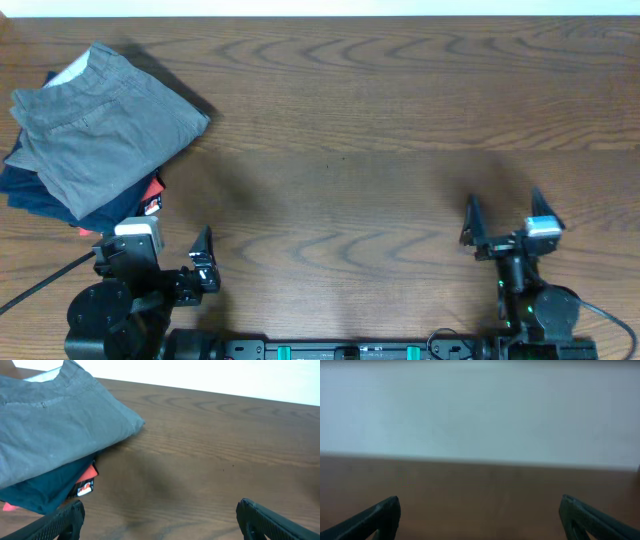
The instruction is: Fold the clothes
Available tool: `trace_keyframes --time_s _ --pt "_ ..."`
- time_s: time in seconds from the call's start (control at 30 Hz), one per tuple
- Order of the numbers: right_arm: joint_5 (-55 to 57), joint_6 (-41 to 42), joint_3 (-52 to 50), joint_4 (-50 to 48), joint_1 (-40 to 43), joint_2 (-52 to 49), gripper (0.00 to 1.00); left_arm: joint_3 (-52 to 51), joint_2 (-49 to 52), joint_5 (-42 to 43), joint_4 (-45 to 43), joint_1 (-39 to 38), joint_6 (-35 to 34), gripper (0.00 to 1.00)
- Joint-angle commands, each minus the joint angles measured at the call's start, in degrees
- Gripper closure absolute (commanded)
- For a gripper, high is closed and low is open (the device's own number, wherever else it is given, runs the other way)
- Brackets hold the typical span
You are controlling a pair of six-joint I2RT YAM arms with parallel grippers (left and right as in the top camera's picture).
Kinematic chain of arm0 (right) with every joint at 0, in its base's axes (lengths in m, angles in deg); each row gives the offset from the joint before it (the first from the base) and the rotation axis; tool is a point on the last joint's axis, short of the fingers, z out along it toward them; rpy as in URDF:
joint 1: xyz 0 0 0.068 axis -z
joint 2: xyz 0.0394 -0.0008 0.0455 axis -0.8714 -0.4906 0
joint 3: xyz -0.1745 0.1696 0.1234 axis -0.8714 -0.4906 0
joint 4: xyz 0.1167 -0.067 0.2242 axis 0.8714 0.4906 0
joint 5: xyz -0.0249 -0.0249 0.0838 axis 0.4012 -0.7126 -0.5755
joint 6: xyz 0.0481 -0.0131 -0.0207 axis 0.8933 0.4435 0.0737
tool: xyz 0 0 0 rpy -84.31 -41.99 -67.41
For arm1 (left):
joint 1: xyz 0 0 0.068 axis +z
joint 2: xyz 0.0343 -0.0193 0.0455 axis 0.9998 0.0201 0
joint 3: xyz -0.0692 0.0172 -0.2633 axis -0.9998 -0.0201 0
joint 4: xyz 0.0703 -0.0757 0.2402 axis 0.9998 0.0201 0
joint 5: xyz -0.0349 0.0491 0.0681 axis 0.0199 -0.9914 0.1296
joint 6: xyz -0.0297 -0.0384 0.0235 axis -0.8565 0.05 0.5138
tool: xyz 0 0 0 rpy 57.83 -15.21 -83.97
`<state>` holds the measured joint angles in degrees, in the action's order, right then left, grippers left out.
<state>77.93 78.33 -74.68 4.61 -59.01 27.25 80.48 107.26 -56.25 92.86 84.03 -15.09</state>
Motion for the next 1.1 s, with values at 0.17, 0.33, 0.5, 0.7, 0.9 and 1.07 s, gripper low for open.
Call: trace_keyframes --time_s 0.17,0.33,0.5,0.7,0.9,1.07 --pt "-0.83 -1.79 -1.84 4.90 -0.48 0.31 0.01 -0.13 -0.09 -0.85 0.13 0.07 -0.28 0.02" --pt "-0.83 -1.79 -1.84 4.92 -0.46 0.24 0.01 -0.13 -0.09 -0.85 0.13 0.07 -0.28 0.02" --pt "-0.83 -1.79 -1.84 4.90 -0.46 0.24 0.01 -0.13 -0.09 -0.85 0.13 0.07 -0.28 0.02" --pt "-0.83 -1.79 -1.84 4.90 -0.46 0.24 0.01 -0.13 -0.09 -0.85 0.13 0.07 -0.28 0.02" --pt "-0.83 -1.79 -1.84 4.90 -0.46 0.24 0.01 -0.13 -0.09 -0.85 0.13 0.07 -0.28 0.02" --pt "-0.83 -1.77 -1.84 4.90 -0.46 0.24 0.01 -0.13 -0.09 -0.85 0.13 0.07 -0.28 0.02"
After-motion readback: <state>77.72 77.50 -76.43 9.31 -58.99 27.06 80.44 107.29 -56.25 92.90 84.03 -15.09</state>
